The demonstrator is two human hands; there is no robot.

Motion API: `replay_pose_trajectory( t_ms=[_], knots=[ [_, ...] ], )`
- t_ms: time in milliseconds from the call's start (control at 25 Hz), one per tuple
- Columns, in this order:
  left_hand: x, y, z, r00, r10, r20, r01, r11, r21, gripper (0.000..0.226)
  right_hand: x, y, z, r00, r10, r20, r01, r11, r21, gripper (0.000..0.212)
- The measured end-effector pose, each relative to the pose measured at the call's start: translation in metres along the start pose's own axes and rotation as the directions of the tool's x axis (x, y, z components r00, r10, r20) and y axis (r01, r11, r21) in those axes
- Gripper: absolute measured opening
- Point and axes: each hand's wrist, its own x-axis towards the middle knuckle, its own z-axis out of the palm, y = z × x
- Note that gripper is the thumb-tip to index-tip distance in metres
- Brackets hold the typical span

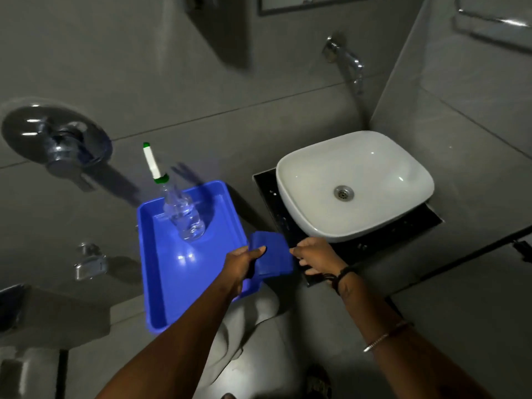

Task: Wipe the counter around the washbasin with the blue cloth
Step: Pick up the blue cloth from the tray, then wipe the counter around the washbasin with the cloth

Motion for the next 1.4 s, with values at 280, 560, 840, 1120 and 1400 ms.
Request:
replay_pose_trajectory(
  t_ms=[280, 560, 840, 1120, 1400],
  knots=[
    [0.024, -0.061, 0.088, 0.795, 0.601, -0.076, -0.330, 0.535, 0.778, 0.020, 0.010, 0.013, -0.140, 0.969, -0.128, -0.210, 0.129, 0.992, -0.011, 0.018],
    [0.033, -0.163, 0.130, 0.825, 0.375, 0.423, -0.347, -0.254, 0.903, 0.071, 0.037, 0.014, -0.167, 0.926, -0.316, -0.205, 0.306, 0.949, -0.080, 0.020],
    [0.039, -0.157, 0.126, 0.833, 0.312, 0.457, -0.390, -0.255, 0.885, 0.098, 0.067, 0.005, -0.138, 0.745, -0.639, -0.191, 0.426, 0.676, -0.601, 0.041],
    [0.048, -0.154, 0.118, 0.830, 0.174, 0.531, -0.480, -0.264, 0.837, 0.108, 0.124, 0.016, -0.129, 0.899, -0.429, -0.088, 0.162, 0.513, -0.843, 0.072],
    [0.070, -0.127, 0.112, 0.900, 0.216, 0.379, -0.378, -0.044, 0.925, 0.124, 0.124, 0.012, -0.124, 0.867, -0.442, -0.232, 0.071, 0.570, -0.818, 0.068]
  ],
)
